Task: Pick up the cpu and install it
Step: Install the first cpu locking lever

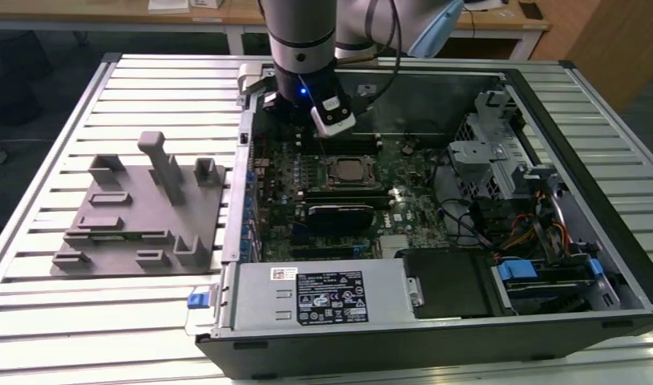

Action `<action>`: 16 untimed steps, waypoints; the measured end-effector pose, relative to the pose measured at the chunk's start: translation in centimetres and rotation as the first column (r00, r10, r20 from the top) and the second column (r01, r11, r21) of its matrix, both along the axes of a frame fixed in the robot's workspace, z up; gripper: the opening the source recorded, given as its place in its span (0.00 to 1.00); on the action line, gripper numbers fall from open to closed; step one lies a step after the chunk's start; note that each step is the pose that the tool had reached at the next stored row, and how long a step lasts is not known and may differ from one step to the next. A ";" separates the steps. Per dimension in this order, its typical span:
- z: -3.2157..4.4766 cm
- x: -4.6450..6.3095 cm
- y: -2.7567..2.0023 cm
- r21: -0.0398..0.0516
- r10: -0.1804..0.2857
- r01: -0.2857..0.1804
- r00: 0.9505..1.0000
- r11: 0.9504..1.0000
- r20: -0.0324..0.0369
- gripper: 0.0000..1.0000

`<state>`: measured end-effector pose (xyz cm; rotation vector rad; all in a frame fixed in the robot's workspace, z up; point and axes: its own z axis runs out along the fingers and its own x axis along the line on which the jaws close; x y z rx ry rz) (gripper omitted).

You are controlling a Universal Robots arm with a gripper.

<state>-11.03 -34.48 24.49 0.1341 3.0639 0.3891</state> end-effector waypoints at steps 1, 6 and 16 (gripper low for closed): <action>0.04 0.0 0.00 0.000 0.000 0.000 1.000 1.000 0.000 0.11; 0.04 0.0 0.01 0.007 0.000 0.000 1.000 1.000 0.000 0.11; 0.04 0.1 0.00 0.026 0.000 0.000 1.000 1.000 0.000 0.11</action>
